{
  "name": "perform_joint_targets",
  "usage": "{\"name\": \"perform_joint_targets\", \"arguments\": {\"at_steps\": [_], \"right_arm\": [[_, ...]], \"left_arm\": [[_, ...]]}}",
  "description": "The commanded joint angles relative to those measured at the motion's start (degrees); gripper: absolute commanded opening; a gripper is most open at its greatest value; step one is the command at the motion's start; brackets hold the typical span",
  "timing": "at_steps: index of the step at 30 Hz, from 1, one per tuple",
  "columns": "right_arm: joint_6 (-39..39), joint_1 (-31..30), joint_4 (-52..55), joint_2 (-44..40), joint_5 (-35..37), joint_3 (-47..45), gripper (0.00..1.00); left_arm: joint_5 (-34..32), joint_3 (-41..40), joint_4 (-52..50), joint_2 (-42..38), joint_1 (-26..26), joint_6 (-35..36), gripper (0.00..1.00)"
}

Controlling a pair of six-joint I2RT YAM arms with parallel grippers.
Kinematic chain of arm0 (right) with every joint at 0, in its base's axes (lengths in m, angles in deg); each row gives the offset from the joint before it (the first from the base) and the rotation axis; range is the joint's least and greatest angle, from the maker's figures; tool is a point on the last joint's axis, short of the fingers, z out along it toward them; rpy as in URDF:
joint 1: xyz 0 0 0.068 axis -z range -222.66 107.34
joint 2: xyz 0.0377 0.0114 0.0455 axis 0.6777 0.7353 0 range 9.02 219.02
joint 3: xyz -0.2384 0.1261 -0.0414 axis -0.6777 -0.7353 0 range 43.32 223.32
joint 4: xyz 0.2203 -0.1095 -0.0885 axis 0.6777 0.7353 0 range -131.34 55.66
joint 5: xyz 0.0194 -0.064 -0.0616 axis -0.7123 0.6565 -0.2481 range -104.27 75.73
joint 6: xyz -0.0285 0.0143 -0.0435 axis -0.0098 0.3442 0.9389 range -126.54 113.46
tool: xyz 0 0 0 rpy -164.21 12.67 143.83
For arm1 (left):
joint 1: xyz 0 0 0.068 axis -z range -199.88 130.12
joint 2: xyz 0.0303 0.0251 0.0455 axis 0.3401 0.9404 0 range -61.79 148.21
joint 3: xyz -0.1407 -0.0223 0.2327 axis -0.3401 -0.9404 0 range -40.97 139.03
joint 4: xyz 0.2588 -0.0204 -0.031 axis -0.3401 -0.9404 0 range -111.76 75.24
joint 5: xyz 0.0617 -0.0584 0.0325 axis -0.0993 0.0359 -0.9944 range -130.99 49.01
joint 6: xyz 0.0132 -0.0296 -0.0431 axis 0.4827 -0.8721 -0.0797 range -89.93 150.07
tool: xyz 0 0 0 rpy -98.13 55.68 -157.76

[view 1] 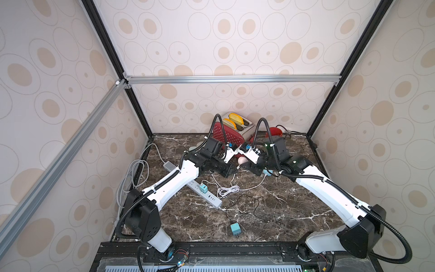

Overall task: Charge the bluetooth headset
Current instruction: Insert the charging cable into the bluetooth headset.

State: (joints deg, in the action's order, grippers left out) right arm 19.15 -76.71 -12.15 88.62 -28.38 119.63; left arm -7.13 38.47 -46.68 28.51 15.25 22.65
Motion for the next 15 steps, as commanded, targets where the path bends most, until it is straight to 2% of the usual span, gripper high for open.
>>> {"name": "perform_joint_targets", "arguments": {"at_steps": [1, 10, 15], "right_arm": [[-0.54, -0.67, 1.02, -0.31, -1.23, -0.21, 0.18], [-1.61, -1.20, -2.34, -1.08, 3.44, -1.54, 0.16], [-1.25, -1.45, -2.22, -1.32, 1.88, -1.63, 0.16]], "left_arm": [[1.01, 2.26, 1.34, -2.59, 0.20, 0.45, 0.00], [3.25, 1.49, 1.34, -3.44, 0.20, 0.62, 0.00], [3.55, 1.73, 1.28, -3.16, 0.20, 0.64, 0.00]]}}
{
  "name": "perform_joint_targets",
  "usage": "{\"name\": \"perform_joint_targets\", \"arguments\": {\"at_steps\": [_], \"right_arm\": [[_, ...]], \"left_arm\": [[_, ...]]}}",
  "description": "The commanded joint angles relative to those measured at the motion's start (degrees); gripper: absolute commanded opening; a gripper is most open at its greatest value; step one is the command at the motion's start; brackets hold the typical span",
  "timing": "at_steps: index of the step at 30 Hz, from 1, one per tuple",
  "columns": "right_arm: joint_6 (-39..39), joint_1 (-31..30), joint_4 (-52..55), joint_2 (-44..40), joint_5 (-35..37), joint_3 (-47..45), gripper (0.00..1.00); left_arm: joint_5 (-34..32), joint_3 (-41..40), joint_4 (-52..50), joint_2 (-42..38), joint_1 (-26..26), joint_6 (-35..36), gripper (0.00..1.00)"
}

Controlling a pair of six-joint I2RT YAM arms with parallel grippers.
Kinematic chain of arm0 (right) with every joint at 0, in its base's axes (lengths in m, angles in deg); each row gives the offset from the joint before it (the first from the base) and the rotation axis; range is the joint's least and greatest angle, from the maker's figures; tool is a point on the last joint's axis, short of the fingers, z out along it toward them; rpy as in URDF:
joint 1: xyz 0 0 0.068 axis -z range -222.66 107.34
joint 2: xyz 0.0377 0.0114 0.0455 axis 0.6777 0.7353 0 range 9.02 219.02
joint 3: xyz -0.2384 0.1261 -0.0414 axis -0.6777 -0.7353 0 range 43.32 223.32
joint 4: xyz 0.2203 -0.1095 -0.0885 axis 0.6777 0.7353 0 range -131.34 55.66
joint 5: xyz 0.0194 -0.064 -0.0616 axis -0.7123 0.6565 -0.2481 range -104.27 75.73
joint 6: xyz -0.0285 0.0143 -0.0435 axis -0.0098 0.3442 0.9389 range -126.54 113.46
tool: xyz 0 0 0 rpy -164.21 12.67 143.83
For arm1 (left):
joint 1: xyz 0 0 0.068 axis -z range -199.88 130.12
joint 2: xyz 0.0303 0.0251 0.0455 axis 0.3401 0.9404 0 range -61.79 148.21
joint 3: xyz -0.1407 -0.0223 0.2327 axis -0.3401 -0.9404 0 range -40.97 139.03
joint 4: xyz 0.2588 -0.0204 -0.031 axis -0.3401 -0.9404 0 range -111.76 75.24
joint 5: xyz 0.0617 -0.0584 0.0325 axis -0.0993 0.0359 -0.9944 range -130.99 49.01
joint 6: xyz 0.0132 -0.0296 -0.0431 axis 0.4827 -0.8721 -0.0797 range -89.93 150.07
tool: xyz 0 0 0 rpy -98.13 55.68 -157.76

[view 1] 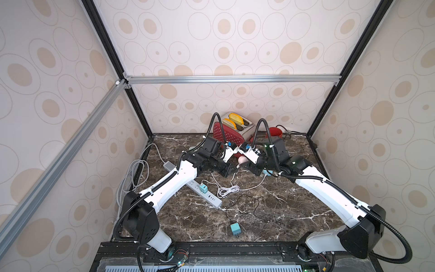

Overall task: Charge the bluetooth headset
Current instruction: Insert the charging cable into the bluetooth headset.

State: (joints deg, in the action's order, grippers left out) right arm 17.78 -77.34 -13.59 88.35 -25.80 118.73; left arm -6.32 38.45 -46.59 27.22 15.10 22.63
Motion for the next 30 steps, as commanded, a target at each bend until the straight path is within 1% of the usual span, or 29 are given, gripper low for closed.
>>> {"name": "perform_joint_targets", "arguments": {"at_steps": [1, 15, 19, 25, 30], "right_arm": [[0.12, -0.83, -0.92, -1.18, -1.00, -0.87, 0.16], [-0.40, -1.01, -1.91, -2.05, -4.68, -0.96, 0.17], [1.32, -1.72, -0.56, -1.58, -4.99, -0.88, 0.16], [2.82, -3.36, -0.37, -1.63, -3.04, -1.93, 0.16], [4.81, -5.92, -0.81, -1.42, 1.56, -2.91, 0.16]], "left_arm": [[2.63, 1.79, 1.03, -1.70, 0.37, 0.69, 0.00], [2.26, 3.99, -1.94, 1.41, 0.35, 1.30, 0.00], [2.03, 4.24, -1.78, 1.41, 0.35, 1.48, 0.00], [1.37, 5.46, -2.19, 1.65, 0.36, 1.38, 0.00], [1.46, 6.53, -1.94, 1.85, 0.35, 1.14, 0.00]]}}
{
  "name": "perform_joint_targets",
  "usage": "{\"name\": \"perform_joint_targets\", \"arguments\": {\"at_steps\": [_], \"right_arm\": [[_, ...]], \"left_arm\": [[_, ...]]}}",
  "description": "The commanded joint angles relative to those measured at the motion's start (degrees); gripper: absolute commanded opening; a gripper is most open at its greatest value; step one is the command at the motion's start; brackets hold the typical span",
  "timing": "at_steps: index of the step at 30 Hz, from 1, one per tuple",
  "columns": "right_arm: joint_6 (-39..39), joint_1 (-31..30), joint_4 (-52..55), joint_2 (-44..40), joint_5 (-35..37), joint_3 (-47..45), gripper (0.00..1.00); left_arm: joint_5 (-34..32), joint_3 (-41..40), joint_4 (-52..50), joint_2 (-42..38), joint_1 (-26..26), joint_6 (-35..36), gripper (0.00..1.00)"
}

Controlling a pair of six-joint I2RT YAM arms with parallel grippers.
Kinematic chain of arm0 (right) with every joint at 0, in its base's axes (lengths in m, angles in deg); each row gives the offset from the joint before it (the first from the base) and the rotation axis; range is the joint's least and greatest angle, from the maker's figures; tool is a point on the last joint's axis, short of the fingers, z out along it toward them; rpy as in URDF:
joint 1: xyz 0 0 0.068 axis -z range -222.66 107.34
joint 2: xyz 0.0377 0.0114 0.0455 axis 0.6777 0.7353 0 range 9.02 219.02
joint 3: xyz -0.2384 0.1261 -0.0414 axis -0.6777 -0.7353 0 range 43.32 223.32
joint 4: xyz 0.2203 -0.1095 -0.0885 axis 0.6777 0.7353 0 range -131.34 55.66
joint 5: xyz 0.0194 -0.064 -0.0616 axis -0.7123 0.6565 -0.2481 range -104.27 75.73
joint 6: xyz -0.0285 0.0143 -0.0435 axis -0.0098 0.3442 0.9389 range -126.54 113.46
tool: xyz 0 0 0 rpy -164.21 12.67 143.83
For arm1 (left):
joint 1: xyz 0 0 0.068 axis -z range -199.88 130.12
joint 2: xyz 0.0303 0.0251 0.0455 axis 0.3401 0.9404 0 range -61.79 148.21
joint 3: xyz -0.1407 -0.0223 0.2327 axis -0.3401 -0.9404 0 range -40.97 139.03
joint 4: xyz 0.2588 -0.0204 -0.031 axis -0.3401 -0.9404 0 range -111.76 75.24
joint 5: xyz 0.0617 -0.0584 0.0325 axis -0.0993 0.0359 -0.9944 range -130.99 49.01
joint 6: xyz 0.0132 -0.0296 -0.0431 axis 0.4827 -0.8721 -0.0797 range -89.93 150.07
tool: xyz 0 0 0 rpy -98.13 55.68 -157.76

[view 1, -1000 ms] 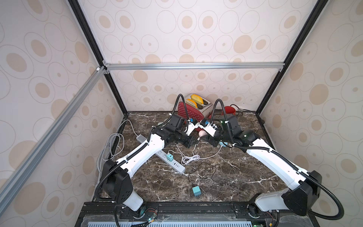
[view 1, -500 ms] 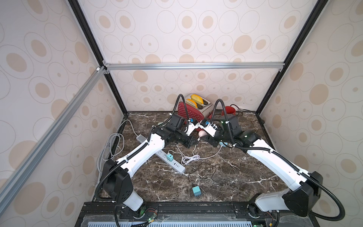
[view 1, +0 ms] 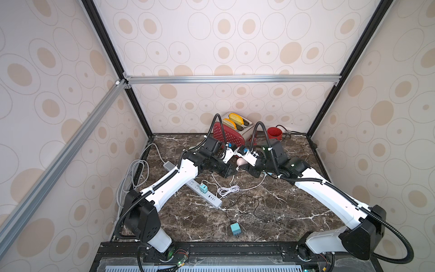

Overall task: Charge the bluetooth headset
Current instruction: Insert the charging cable into the bluetooth headset.

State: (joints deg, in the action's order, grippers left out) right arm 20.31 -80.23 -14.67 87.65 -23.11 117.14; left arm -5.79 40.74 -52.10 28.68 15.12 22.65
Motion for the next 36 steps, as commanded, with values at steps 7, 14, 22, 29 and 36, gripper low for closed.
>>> {"name": "perform_joint_targets", "arguments": {"at_steps": [7, 14, 22, 29, 36], "right_arm": [[2.55, -4.34, -0.17, -0.58, 0.08, -1.94, 0.16], [-1.61, -4.27, -5.15, -1.13, -3.76, -4.10, 0.16], [-2.81, -4.30, -6.11, -1.90, -6.66, -5.45, 0.15], [-1.79, -4.19, -1.33, -1.45, -10.23, -3.71, 0.13], [0.06, -4.18, 1.75, 0.35, -17.06, -2.25, 0.12]], "left_arm": [[0.84, 3.94, 5.93, -0.37, 0.33, 0.45, 0.00], [1.62, 3.10, 9.64, -0.65, 0.33, -1.94, 0.00], [1.12, 2.10, 12.68, -1.44, 0.32, -3.40, 0.00], [-0.99, 0.00, 15.40, -3.44, 0.33, -3.13, 0.00], [-1.97, -0.85, 16.33, -4.21, 0.33, -2.87, 0.00]]}}
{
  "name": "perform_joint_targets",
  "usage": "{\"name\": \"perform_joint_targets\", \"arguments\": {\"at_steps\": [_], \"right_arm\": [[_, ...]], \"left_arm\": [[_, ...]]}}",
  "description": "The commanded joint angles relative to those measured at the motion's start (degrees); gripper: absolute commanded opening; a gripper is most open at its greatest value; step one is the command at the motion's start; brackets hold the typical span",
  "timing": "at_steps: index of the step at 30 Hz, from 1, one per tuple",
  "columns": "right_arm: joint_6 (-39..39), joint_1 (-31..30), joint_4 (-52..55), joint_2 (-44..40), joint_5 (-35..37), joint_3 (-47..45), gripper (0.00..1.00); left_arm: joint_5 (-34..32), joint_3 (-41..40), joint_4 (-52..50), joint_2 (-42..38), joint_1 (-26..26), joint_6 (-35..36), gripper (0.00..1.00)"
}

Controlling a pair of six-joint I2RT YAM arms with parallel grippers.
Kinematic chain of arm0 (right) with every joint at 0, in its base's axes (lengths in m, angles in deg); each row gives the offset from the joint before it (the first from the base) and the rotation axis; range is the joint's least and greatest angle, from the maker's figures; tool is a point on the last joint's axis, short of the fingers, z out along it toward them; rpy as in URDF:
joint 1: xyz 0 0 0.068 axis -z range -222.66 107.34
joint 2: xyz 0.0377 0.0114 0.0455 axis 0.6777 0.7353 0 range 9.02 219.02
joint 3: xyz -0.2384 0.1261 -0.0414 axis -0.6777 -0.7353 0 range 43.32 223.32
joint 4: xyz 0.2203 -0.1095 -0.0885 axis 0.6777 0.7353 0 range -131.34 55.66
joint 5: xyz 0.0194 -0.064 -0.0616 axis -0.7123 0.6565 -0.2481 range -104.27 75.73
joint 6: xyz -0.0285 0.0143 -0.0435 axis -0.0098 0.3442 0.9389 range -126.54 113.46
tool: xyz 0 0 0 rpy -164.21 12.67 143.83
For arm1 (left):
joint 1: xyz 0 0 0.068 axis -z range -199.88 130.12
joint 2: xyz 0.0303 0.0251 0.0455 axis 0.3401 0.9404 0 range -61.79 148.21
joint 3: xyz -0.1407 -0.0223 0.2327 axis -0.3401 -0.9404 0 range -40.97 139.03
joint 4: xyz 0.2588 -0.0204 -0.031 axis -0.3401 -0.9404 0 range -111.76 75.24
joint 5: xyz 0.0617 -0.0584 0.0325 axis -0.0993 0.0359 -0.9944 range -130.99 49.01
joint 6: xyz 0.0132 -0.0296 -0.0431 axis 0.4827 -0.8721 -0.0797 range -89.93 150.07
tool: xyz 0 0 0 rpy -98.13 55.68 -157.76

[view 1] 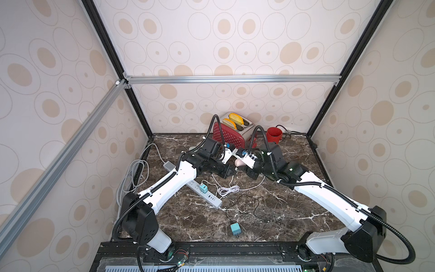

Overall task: Charge the bluetooth headset
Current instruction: Insert the charging cable into the bluetooth headset.

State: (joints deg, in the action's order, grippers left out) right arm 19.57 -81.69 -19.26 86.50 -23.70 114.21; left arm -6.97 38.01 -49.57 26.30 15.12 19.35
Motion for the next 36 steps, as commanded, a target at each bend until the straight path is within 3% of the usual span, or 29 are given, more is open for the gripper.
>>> {"name": "perform_joint_targets", "arguments": {"at_steps": [1, 8, 12, 18, 28, 36], "right_arm": [[1.18, -2.76, 6.93, 1.81, -17.29, 0.81, 0.12], [2.28, -3.21, 8.33, 3.32, -22.75, 1.22, 0.11], [2.41, -4.11, 9.60, 4.46, -22.76, 1.86, 0.11], [-1.63, -4.07, 1.38, 1.20, -17.73, -3.35, 0.10], [-2.48, -4.08, 2.07, 1.08, -24.61, -5.14, 0.09], [-2.66, -4.24, 3.20, 2.71, -23.41, -4.51, 0.09]], "left_arm": [[-0.84, 1.76, 14.00, -1.95, 0.33, 0.54, 0.00], [-1.66, 1.68, 15.48, -2.32, 0.33, 1.05, 0.00], [-2.27, 1.45, 17.16, -2.32, 0.33, -0.18, 0.00], [-6.18, 1.35, 20.22, -2.43, 0.29, -3.79, 0.00], [-6.31, 2.10, 24.94, -0.95, 0.24, -6.57, 0.00], [-7.30, 1.96, 25.09, -1.35, 0.24, -4.56, 0.00]]}}
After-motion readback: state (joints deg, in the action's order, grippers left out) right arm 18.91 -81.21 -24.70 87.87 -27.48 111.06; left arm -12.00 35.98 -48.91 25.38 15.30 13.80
